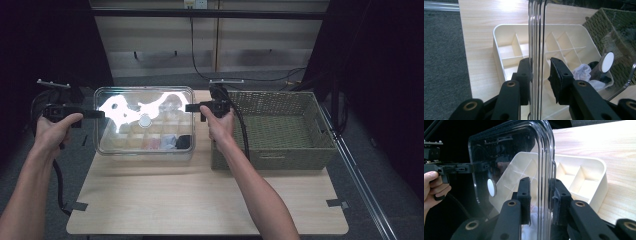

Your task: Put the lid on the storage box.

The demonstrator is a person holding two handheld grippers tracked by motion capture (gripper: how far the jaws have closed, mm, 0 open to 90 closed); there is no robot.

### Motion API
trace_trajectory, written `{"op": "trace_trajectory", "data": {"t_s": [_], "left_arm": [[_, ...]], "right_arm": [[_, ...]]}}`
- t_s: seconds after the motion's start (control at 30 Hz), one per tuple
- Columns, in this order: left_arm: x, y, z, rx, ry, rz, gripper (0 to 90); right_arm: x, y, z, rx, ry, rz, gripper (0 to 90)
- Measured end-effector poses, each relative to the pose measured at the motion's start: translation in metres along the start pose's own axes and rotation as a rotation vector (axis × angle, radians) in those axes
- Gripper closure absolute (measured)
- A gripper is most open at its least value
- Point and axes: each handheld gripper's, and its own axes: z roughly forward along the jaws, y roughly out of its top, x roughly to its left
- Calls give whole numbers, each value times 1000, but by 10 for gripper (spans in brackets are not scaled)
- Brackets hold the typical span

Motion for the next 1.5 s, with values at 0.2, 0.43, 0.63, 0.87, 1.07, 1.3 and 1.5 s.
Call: {"op": "trace_trajectory", "data": {"t_s": [0.2,0.43,0.63,0.87,1.07,1.3,1.5], "left_arm": [[7,2,7,19,14,-7,707],[8,3,14,13,22,-21,706],[8,4,16,3,38,-22,706],[13,5,23,7,37,-34,702],[13,9,23,5,31,-46,704],[11,11,25,14,41,-43,705],[17,9,33,19,31,-75,701]], "right_arm": [[-5,4,11,20,-21,6,709],[-9,6,16,22,-43,8,702],[-13,7,20,21,-50,14,692],[-16,8,24,32,-51,21,692],[-17,13,23,20,-48,19,694],[-22,14,25,38,-47,29,686],[-21,12,26,62,-71,19,683]]}}
